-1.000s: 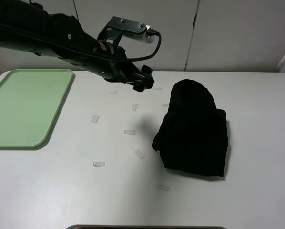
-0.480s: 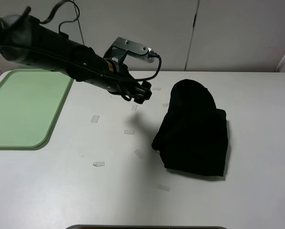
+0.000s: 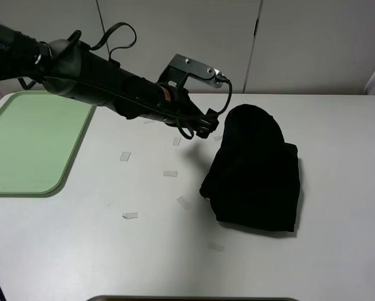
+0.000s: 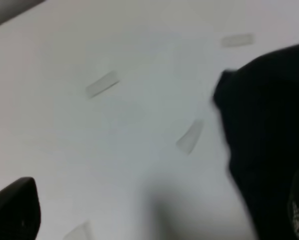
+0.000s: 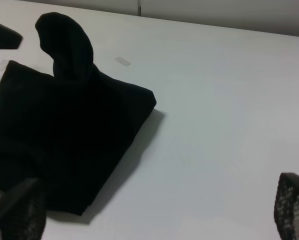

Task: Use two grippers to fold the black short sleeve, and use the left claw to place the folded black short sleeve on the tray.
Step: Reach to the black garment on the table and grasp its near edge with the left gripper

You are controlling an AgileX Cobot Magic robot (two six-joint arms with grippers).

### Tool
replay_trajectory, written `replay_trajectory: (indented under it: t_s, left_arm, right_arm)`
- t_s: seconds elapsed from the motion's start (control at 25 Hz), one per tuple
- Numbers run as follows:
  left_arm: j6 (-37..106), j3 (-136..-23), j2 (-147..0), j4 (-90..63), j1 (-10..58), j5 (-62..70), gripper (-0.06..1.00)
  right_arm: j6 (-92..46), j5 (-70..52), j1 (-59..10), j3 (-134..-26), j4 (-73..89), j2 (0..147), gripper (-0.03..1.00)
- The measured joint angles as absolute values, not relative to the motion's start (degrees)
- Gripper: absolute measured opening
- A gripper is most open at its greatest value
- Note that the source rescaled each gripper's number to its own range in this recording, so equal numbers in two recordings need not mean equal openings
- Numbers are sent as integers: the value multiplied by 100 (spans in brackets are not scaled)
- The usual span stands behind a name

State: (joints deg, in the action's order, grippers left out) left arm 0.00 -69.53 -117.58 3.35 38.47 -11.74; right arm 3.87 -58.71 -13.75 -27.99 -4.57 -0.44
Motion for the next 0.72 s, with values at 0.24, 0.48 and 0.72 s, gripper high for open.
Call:
replay_trajectory:
  t_s: [0.24, 0.48, 0.72]
  left_arm:
    - [84, -7236, -12143, 358, 4173, -1524, 100]
    - [103, -7595, -12596, 358, 4437, -2164, 100]
    - [108, -7928, -12907, 358, 4663, -2692, 100]
  right_arm:
    - [387, -5871, -1375, -2799, -457, -44, 100]
    - [387, -5871, -1375, -2799, -452, -44, 100]
    - [387, -5871, -1375, -2799, -452, -44, 100]
